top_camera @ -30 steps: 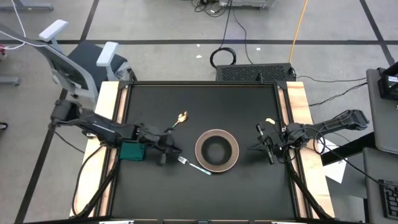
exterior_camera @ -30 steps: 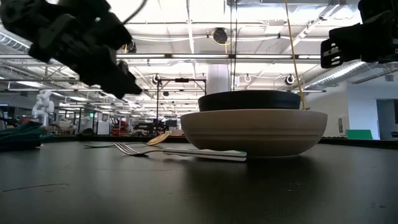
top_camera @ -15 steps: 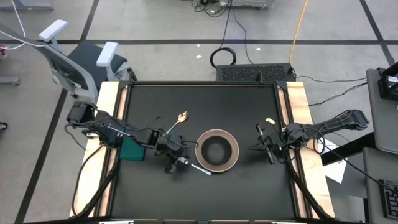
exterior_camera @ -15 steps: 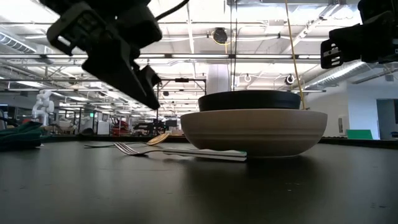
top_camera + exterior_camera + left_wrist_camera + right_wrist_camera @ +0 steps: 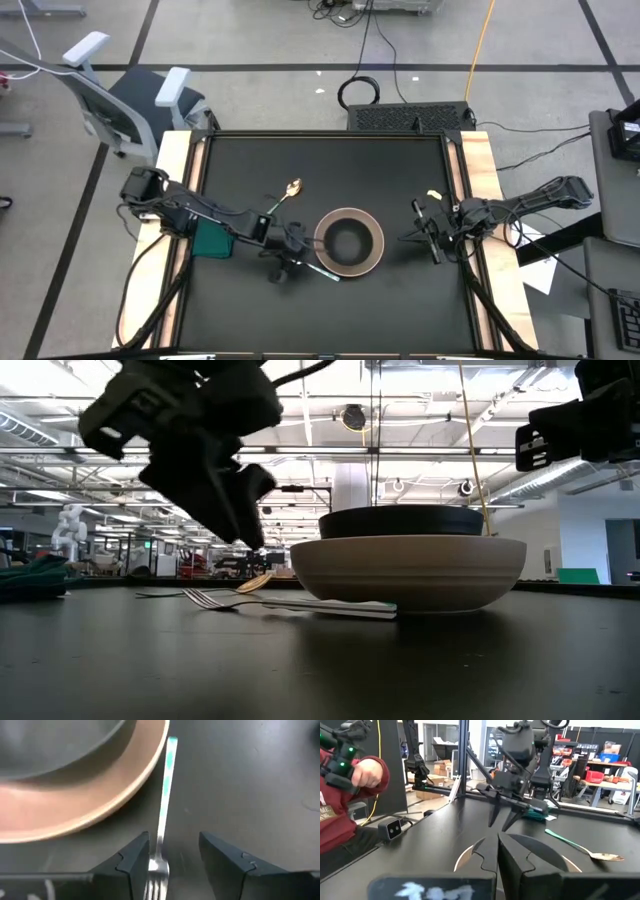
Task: Set table place
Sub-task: Put the fork to the right of the plate
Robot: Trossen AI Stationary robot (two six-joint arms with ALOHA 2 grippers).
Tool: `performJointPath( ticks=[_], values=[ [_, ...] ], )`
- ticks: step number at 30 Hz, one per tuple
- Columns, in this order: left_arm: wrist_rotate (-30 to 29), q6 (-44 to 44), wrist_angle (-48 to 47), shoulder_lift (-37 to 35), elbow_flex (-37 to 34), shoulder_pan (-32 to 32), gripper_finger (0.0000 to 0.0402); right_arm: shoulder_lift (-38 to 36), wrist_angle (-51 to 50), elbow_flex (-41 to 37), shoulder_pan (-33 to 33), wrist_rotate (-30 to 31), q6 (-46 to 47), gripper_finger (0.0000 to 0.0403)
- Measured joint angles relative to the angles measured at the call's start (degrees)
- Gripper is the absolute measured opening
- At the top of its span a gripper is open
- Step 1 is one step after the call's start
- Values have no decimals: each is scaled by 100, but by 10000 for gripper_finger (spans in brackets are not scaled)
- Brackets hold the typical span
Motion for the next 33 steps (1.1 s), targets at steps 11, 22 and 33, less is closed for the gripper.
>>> performJointPath(
  ticks=[11, 22, 33],
  values=[
    [-159, 336, -392, 585, 366, -56, 172, 164, 102, 0, 0, 0, 2, 0],
    [-251, 371, -169, 960, 387, -56, 172, 257, 371, -1, 0, 0, -17, 0],
    [-297, 413, 64, 1108, 397, -56, 134, 257, 420, -2, 0, 0, -17, 0]
  ],
)
